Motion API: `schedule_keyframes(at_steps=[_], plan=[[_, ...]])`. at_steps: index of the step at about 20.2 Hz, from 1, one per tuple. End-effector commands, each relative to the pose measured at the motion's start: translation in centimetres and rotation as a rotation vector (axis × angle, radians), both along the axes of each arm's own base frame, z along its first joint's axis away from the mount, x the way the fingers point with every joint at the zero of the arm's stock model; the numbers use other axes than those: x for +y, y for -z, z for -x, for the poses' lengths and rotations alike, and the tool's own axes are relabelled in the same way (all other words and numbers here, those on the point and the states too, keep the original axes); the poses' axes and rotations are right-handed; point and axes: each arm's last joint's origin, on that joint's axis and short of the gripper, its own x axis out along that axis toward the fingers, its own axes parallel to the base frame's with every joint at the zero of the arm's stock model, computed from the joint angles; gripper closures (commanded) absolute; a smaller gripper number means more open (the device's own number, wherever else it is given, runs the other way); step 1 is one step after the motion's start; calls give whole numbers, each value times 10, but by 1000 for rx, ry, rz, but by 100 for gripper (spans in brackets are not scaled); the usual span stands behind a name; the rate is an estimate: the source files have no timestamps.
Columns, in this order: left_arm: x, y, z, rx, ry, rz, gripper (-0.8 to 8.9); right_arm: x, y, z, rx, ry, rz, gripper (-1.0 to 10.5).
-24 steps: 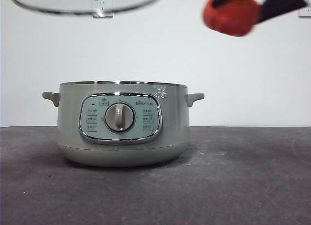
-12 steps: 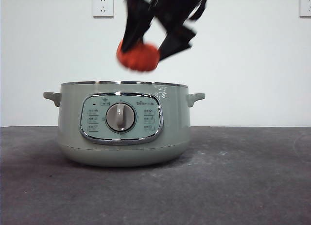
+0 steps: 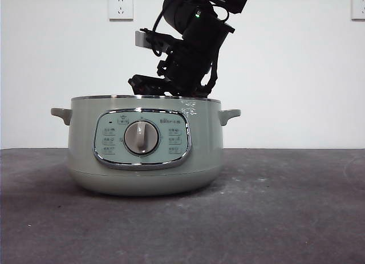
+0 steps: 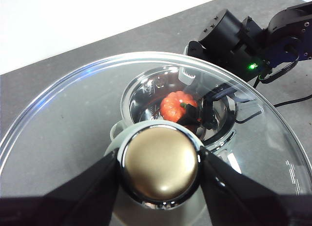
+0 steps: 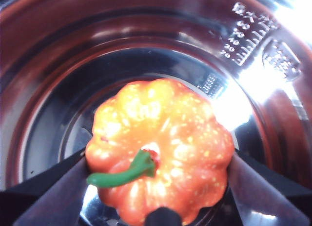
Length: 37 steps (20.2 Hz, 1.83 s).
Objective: Pick up the pumpkin,open the lid,put the pumpkin in the pot,close the lid
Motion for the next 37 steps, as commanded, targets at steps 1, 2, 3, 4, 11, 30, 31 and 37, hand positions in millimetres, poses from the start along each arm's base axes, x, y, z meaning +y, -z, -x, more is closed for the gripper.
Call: schedule_keyframes(at_steps=[1, 2, 3, 4, 11, 30, 31, 37], plan=[[2, -9, 5, -64, 8, 38, 822, 3, 6, 1, 18, -12, 9, 882], [2, -9, 5, -63, 8, 38, 822, 3, 7, 2, 29, -12, 16, 721], [2, -9, 5, -61, 8, 37, 822, 2, 8, 3, 41, -13, 26, 532], [2, -9, 5, -60, 8, 36, 822, 3, 9, 4, 50, -14, 34, 425], [2, -9, 4, -61, 10, 37, 822, 4, -17, 4, 6, -1, -12, 401], [-88, 42, -179, 31, 185, 48, 822, -180, -265, 205, -468, 320, -355, 410], [-92, 48, -188, 42, 188, 46, 822, -184, -267, 211, -480, 320, -366, 410], [-108, 75, -217, 85, 198, 33, 822, -195, -271, 227, -493, 320, -378, 410]])
